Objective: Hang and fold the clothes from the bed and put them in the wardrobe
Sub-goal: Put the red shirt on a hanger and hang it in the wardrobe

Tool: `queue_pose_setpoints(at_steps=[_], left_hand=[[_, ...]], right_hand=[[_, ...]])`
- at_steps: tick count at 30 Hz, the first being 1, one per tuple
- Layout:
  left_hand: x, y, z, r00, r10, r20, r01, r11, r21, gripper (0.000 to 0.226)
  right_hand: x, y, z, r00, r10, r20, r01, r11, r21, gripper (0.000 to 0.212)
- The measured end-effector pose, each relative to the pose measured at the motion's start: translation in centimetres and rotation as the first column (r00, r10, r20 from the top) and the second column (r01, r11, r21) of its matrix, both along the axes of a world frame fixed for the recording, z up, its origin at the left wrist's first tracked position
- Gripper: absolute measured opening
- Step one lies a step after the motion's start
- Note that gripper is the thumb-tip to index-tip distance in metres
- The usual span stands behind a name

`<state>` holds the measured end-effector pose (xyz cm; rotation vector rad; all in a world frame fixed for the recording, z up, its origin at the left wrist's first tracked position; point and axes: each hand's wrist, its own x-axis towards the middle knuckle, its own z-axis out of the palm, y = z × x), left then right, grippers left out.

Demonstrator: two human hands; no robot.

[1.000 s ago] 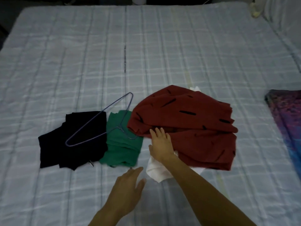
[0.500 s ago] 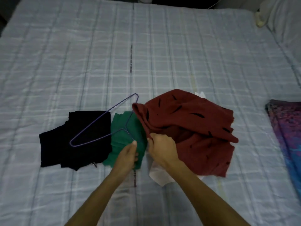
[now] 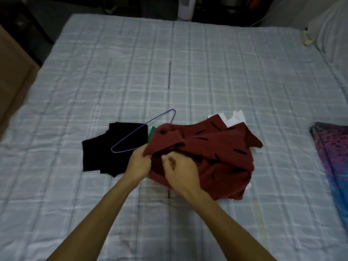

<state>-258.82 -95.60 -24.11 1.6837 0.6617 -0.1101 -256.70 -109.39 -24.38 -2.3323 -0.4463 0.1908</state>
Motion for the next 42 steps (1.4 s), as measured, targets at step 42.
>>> queue_pose_setpoints(at_steps=[42], left_hand=[[-6.8, 10.7, -8.8, 0.574, -0.762, -0.3, 0.794, 0.607, -0.024, 0.041]], right_hand=[[7.6, 25.3, -14.0, 0.784, 0.598, -0.166, -0.497, 0.444, -0.746, 0.024]])
